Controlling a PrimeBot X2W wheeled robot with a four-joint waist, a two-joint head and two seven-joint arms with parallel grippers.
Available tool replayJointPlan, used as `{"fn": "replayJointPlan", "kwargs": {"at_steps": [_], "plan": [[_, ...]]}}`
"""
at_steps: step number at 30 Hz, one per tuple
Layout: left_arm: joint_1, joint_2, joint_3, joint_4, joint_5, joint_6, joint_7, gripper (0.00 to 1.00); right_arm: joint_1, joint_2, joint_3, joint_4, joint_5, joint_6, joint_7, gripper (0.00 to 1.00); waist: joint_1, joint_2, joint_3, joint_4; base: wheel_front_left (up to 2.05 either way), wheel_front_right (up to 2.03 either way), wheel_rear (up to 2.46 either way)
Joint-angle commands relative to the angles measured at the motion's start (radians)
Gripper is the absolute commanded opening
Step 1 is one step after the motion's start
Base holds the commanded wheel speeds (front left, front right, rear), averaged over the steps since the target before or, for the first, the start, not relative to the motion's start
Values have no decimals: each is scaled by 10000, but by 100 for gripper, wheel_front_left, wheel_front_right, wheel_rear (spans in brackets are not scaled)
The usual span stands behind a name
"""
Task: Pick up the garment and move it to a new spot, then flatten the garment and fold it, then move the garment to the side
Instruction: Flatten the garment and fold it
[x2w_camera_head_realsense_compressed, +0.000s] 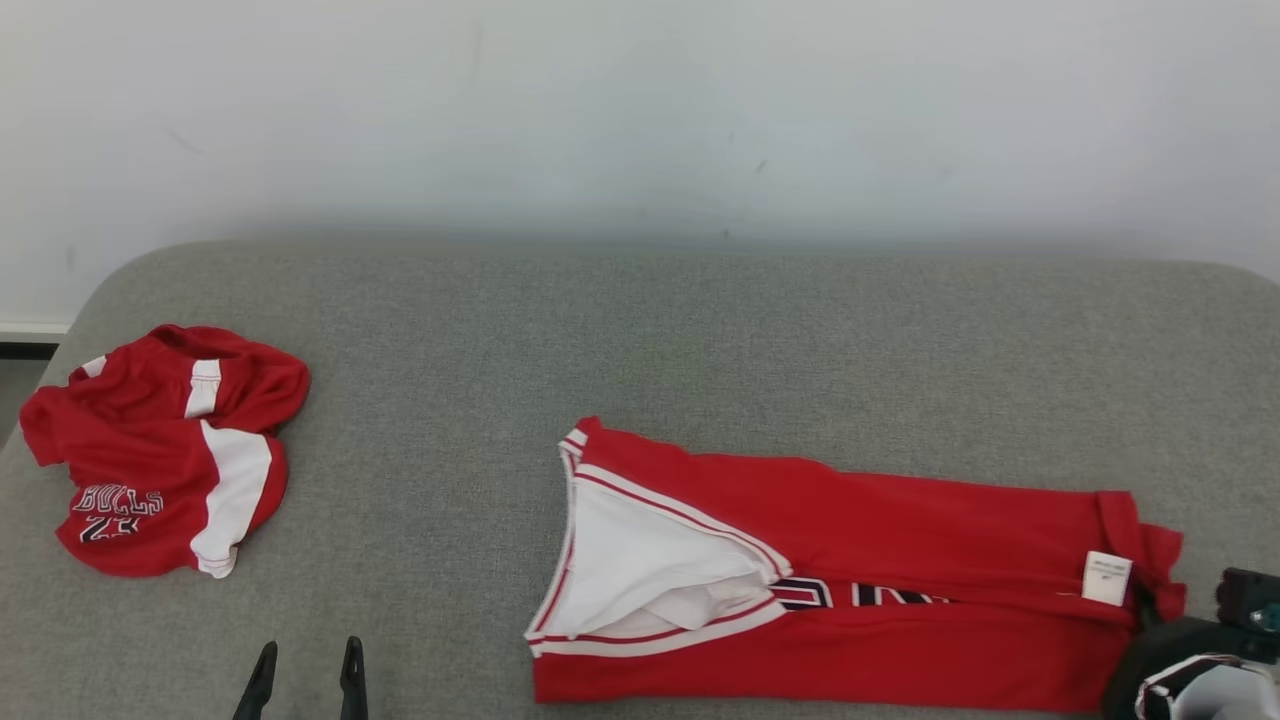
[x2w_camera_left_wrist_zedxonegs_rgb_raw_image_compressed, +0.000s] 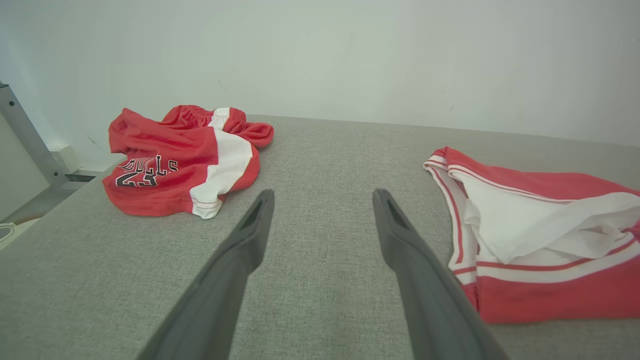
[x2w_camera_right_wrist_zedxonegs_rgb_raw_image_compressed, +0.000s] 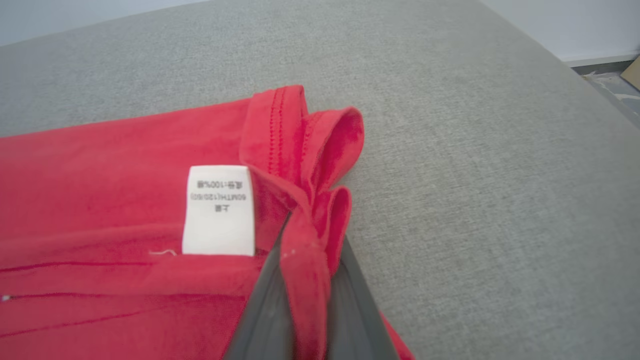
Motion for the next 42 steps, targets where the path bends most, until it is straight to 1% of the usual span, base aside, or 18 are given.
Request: {"fn": "replayJointPlan", "kwargs": {"at_steps": [1, 4, 9, 13, 15, 16, 21, 24, 26, 29, 33, 35, 39, 42], "plan": [[65, -16, -7, -1, -19, -15, -22, 100, 84, -158, -45, -12, 84, -32, -57, 0, 0, 0, -49, -48, 0, 0, 0], [149, -16, 30, -1, -58, -5, -22, 100, 97, -340, 56, -257, 103, -32, -98, 0, 0, 0, -90, -180, 0, 0, 0], [248, -18, 120, 25, -123, -5, -22, 100, 16, 0, 514, -1261, 601, -31, -108, 0, 0, 0, -146, -417, 0, 0, 0], [231, -16, 82, 53, -105, -5, -22, 100, 216, 456, 1097, -2693, 1752, -29, 445, 0, 0, 0, -175, -507, 0, 0, 0], [196, -16, 65, 59, -98, -5, -22, 100, 379, 476, 1506, -3619, 2354, -29, 852, 0, 0, 0, -172, -521, 0, 0, 0], [196, -16, 65, 59, -98, -5, -22, 100, 379, 476, 1506, -3619, 2354, -29, 852, 0, 0, 0, -172, -521, 0, 0, 0], [147, -18, -12, 118, -76, -6, -22, 100, 833, 765, 2345, -5920, 3711, -29, 1832, 0, 0, 0, -159, -466, 0, 0, 0], [89, -17, -85, 188, -87, -6, -22, 100, 1008, 1063, 2702, -6935, 4220, -29, 2305, 0, 0, 0, -132, -343, 0, 0, 0], [32, -17, -114, 244, -138, -6, -22, 100, 1015, 1359, 2879, -7378, 4418, -29, 2523, 0, 0, 0, -121, -247, 0, 0, 0], [-22, -15, -218, 319, -198, -6, -22, 100, 906, 1853, 3063, -7666, 4589, -29, 2761, 0, 0, 0, -98, -60, 0, 0, 0], [-225, -15, -363, 444, -264, -6, -22, 100, 639, 2377, 3339, -7532, 4518, -29, 2730, 0, 0, 0, -37, 255, 0, 0, 0], [-301, -17, -479, 505, -294, -6, -23, 100, 491, 2539, 3539, -7316, 4442, -29, 2650, 0, 0, 0, 10, 447, 0, 0, 0], [-485, -17, -748, 626, -351, -6, -23, 100, 159, 2659, 3997, -6714, 4317, -28, 2395, 0, 0, 0, 95, 806, 0, 0, 0], [-594, -17, -880, 723, -380, -4, -23, 100, -31, 2678, 4536, -6205, 4569, -28, 2114, 0, 0, 0, 155, 1005, 0, 0, 0]]}}
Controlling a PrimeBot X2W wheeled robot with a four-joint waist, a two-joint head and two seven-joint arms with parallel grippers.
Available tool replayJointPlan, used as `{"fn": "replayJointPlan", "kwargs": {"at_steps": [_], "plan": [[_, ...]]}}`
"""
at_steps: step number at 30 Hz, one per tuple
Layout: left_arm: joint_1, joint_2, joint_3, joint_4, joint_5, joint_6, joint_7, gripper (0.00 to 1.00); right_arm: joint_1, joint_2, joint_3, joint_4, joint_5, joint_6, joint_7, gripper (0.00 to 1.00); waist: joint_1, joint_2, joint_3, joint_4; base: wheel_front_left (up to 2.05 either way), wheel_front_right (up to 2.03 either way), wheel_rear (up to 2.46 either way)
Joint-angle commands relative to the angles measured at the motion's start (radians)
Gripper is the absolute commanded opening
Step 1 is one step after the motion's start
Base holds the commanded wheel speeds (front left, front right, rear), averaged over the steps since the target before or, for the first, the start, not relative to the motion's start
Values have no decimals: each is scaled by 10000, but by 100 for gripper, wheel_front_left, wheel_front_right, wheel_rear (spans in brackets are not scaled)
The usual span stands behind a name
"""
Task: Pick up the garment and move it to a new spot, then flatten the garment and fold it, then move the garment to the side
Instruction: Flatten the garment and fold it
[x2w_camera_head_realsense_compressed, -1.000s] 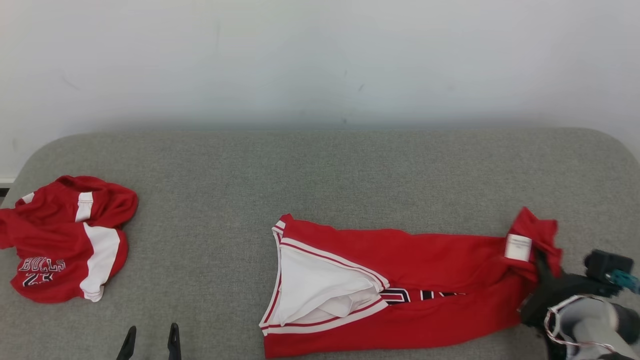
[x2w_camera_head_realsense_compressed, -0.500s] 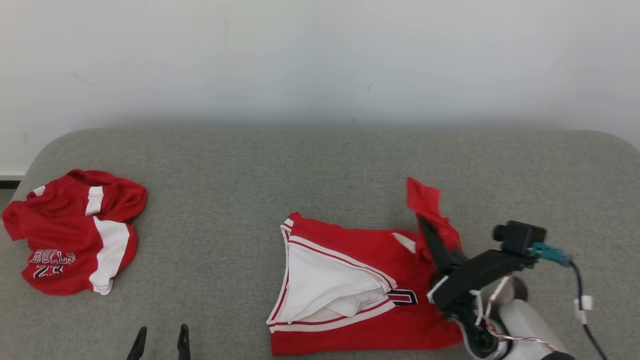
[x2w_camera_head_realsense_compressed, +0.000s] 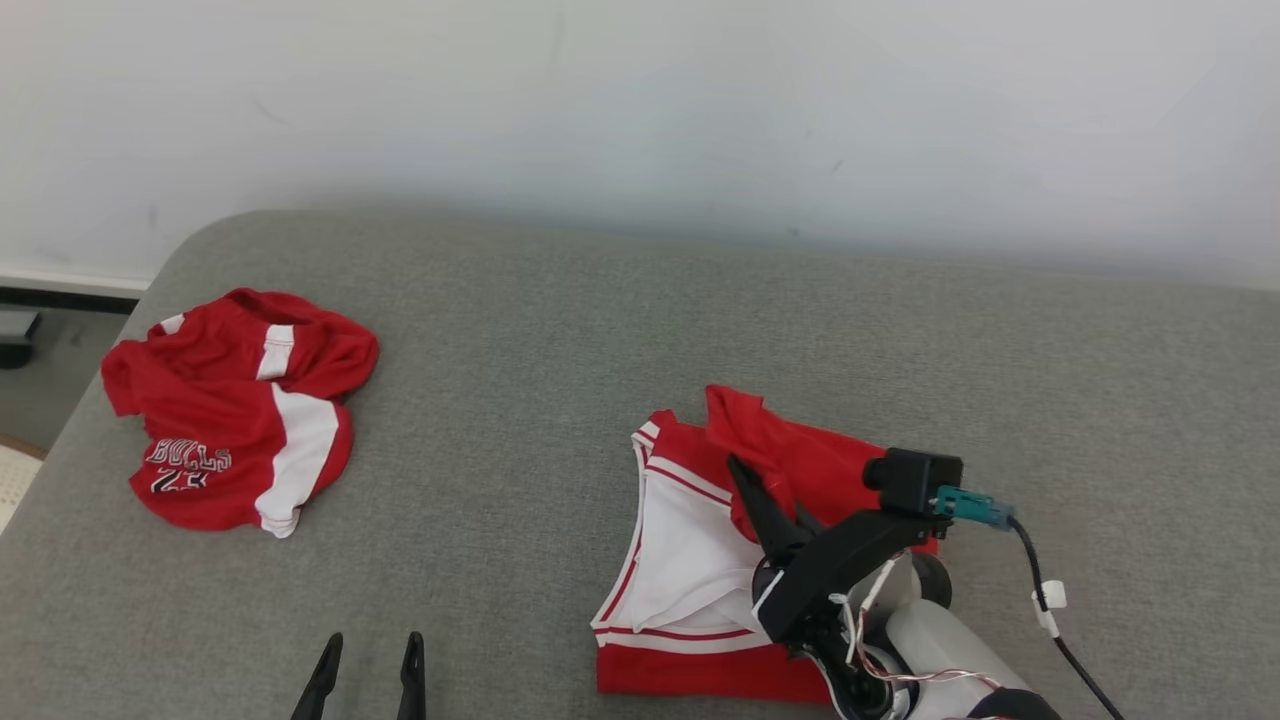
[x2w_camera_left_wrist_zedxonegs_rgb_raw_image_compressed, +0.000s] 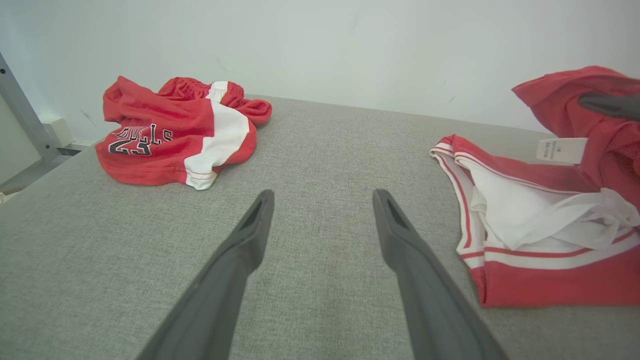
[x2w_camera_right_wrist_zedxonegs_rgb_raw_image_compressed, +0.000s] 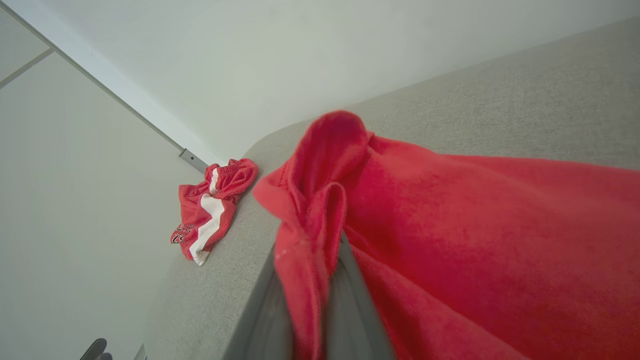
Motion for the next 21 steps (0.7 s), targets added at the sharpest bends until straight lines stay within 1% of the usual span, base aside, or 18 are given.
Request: {"fn": "replayJointPlan", "kwargs": {"at_steps": [1, 10, 16, 21], "plan": [[-194, -12, -87, 48, -12, 11, -23, 100, -170, 27, 289, 280, 183, -22, -213, 0, 0, -1, 121, 272, 0, 0, 0], [-363, -11, -190, 199, -75, 11, -23, 100, -737, 23, 1927, 2083, 1048, -24, -1347, 0, 0, -1, 223, 544, 0, 0, 0], [-349, -12, -90, 276, -90, 11, -23, 100, -1104, 26, 2790, 2701, 1814, -22, -1914, 0, 0, -1, 176, 495, 0, 0, 0], [-400, -12, -58, 287, -131, 11, -23, 100, -1372, 25, 3201, 2974, 2301, -22, -2171, 0, 0, -1, 182, 438, 0, 0, 0]]}}
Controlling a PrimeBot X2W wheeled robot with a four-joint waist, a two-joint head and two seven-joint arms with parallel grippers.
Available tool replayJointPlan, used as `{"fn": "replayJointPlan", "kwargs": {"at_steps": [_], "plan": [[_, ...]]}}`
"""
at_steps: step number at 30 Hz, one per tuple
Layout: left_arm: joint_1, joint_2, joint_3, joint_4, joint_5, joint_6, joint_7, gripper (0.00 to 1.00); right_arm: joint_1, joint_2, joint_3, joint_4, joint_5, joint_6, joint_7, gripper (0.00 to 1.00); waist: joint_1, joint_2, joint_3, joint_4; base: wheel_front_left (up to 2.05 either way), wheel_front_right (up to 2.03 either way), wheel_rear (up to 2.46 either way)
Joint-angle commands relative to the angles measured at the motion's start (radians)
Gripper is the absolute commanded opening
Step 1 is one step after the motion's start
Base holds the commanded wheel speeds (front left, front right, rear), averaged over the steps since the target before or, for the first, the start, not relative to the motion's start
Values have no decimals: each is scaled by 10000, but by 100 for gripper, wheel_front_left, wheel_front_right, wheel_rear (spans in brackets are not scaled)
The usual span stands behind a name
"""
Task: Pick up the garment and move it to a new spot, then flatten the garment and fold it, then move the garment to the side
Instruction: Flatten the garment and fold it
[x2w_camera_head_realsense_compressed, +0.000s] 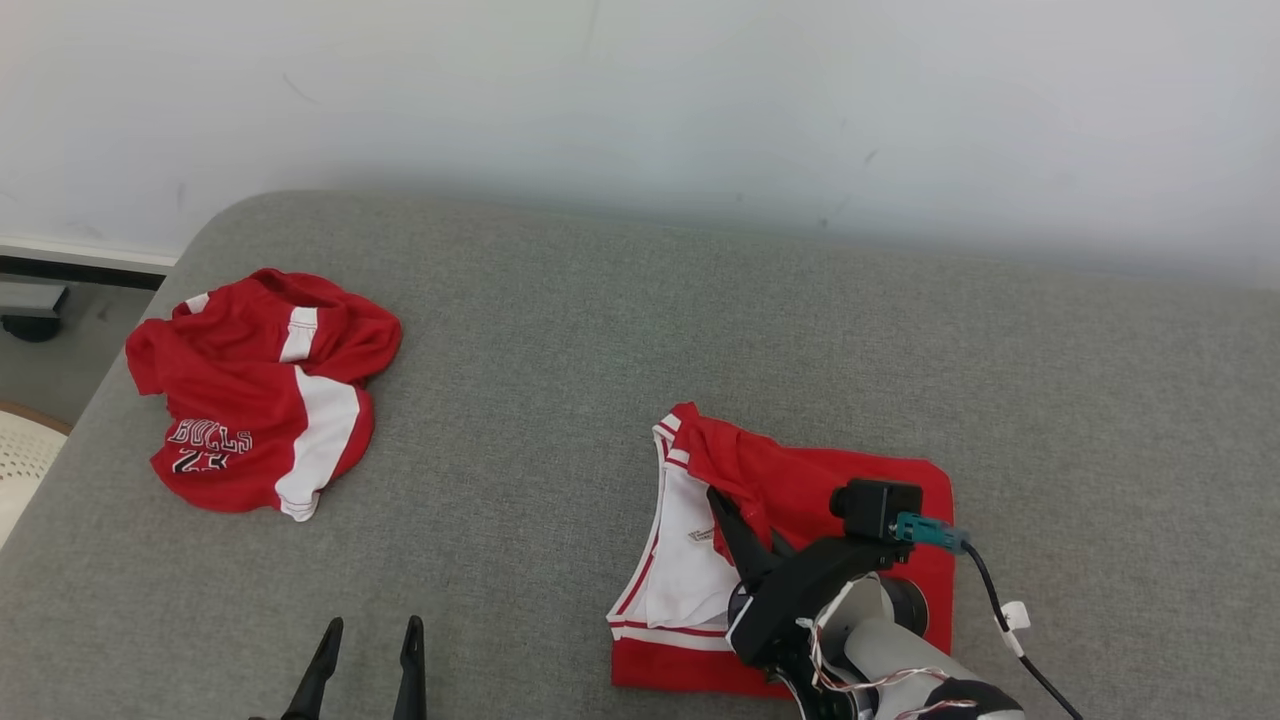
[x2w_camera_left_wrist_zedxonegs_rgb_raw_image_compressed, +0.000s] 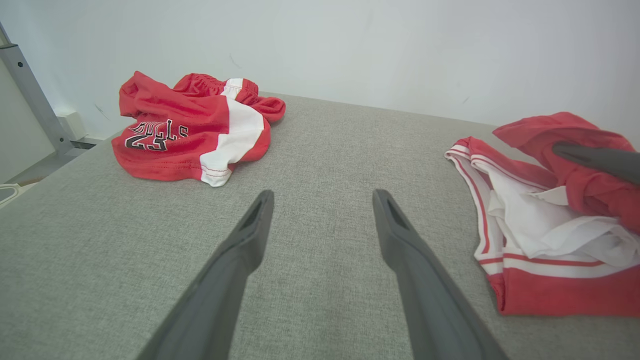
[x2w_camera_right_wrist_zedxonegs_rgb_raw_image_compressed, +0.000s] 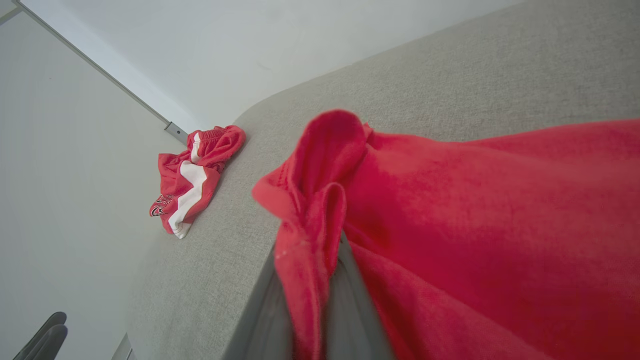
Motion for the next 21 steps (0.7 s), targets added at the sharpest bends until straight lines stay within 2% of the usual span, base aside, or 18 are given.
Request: {"fn": "replayJointPlan", "kwargs": {"at_steps": [1, 6, 10, 12, 13, 21], "plan": [[-71, -10, -11, 7, -44, 11, -23, 100, -145, 11, 87, 40, 126, -22, -66, 0, 0, -1, 10, -8, 0, 0, 0], [-147, -10, -96, 31, -61, 11, -23, 100, -519, 13, 581, 445, 666, -22, -187, 0, 0, -1, 15, 48, 0, 0, 0], [-119, -10, -94, 30, -67, 11, -23, 100, -721, 12, 536, 603, 704, -22, -194, 0, 0, -1, 12, 76, 0, 0, 0], [-100, -9, -85, 31, -68, 11, -23, 100, -797, 12, 456, 672, 659, -22, -179, 47, 0, -1, 2, 86, 0, 0, 0], [-88, -10, -78, 29, -69, 11, -23, 100, -834, 12, 412, 670, 598, -22, -180, 100, 0, -1, -4, 88, 0, 0, 0], [35, -12, 56, -60, -121, 11, -23, 100, -939, 11, -364, -154, -153, -24, -180, 100, 0, -1, -18, -96, 0, 0, 0]]}}
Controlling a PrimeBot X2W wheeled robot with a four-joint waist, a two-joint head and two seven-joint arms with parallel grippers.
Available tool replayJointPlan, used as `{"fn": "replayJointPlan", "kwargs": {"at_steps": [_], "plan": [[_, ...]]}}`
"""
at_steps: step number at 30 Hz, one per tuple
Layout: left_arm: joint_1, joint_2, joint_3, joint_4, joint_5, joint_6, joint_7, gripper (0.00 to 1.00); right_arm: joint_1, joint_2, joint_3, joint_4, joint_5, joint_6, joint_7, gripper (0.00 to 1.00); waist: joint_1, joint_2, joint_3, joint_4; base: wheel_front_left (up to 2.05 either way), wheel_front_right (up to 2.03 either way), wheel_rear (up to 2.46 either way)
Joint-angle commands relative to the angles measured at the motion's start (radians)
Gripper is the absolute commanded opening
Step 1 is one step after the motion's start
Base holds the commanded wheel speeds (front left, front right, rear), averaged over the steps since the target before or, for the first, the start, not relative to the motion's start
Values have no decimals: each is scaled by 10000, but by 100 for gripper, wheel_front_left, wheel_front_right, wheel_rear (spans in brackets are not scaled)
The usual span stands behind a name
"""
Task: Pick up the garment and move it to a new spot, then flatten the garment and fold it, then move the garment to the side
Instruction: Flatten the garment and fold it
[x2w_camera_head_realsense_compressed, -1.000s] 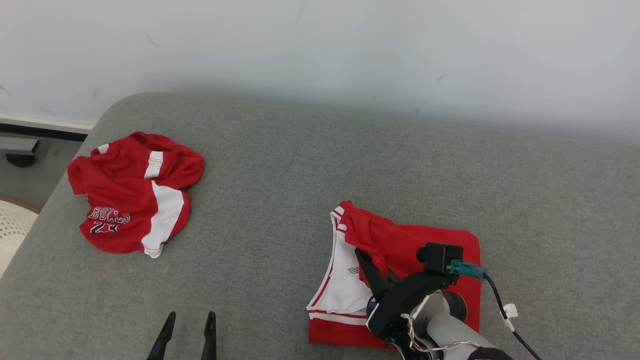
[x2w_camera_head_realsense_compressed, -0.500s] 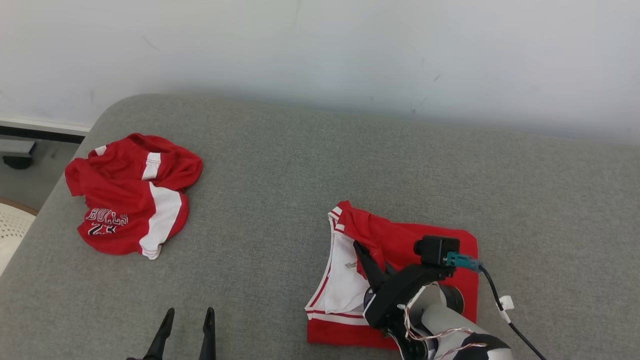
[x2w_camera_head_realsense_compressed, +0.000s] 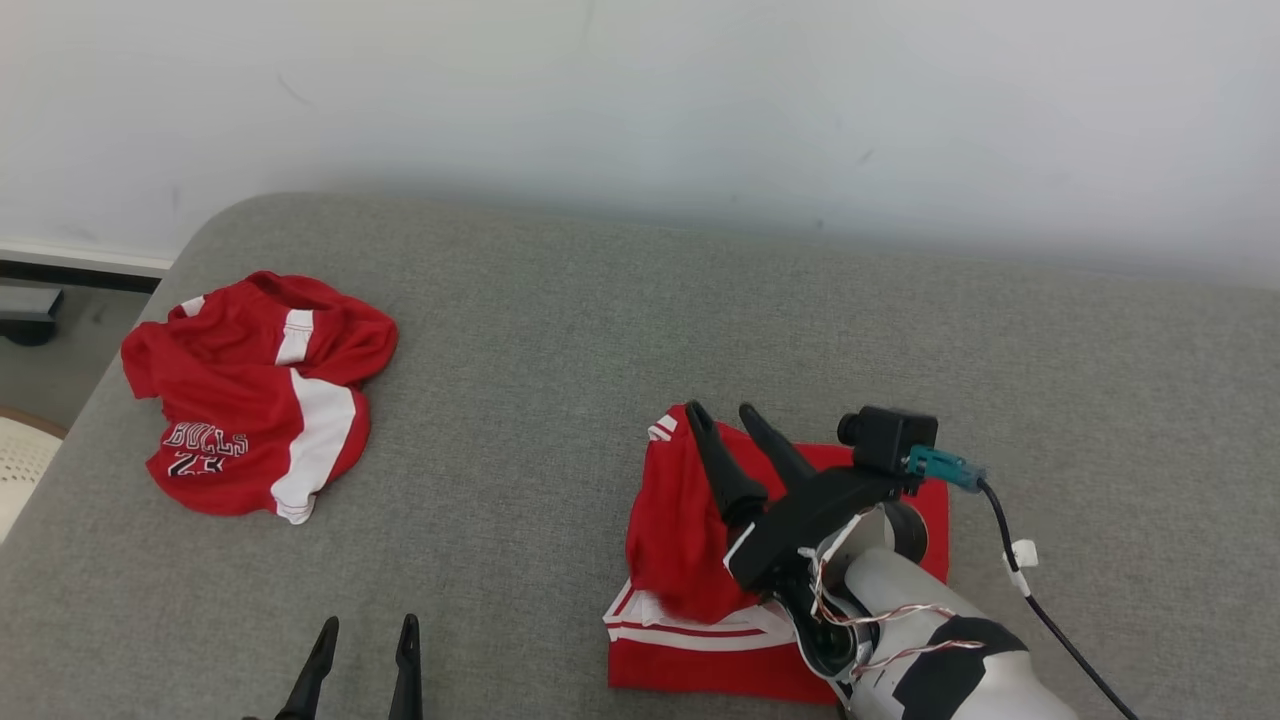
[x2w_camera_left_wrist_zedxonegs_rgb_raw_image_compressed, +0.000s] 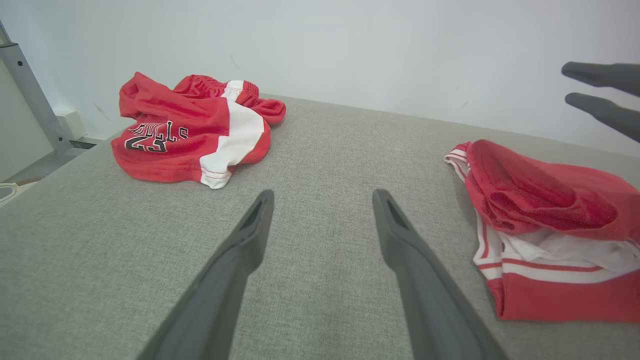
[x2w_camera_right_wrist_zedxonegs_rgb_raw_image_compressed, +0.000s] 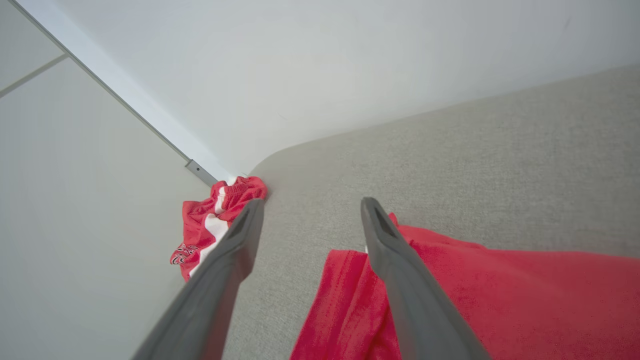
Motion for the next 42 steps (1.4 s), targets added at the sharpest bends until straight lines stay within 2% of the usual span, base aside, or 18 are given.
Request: {"fn": "replayJointPlan", "kwargs": {"at_steps": [1, 5, 12, 17, 23, 25, 26, 27, 34, 42], "plan": [[68, -6, 33, -46, -37, 11, -23, 100, -22, 6, -219, -151, -274, -26, -6, 100, 0, 0, -22, -61, 0, 0, 0], [122, -7, 82, -93, -42, 11, -23, 100, 155, -60, -1456, -829, -1649, -26, -6, 100, 0, 0, -62, -166, 0, 0, 0], [250, -7, 239, -217, 55, 11, -23, 100, 1373, -751, -3569, -2153, -3833, -26, -7, 100, 0, 0, -160, -289, 0, 0, 0], [298, -7, 329, -322, 91, 11, -23, 100, 2588, -1098, -4699, -2915, -4886, -26, -7, 100, 0, 0, -169, -367, 0, 0, 0], [388, -9, 365, -365, 99, 11, -23, 100, 3723, -1012, -5452, -3327, -5628, -26, -7, 100, 0, 0, -190, -429, 0, 0, 0], [409, -9, 369, -380, 99, 11, -23, 100, 4044, -952, -5608, -3421, -5853, -26, -7, 49, 0, 0, -197, -447, 0, 0, 0], [415, -7, 373, -390, 105, 11, -23, 100, 4154, -950, -5647, -3483, -5997, -24, -7, 14, 0, 0, -198, -455, 0, 0, 0], [420, -7, 371, -397, 114, 11, -23, 100, 4277, -948, -5675, -3533, -6176, -26, -7, 0, 0, 0, -201, -464, 0, 0, 0], [344, -7, 350, -429, 199, 11, -23, 100, 4596, -694, -5797, -3462, -6730, -26, -7, 0, 0, 0, -187, -426, 0, 0, 0], [184, -7, 262, -439, 242, 11, -23, 100, 4276, -401, -5339, -2525, -7071, -26, -9, 0, 0, 0, -55, -221, 0, 0, 0]]}}
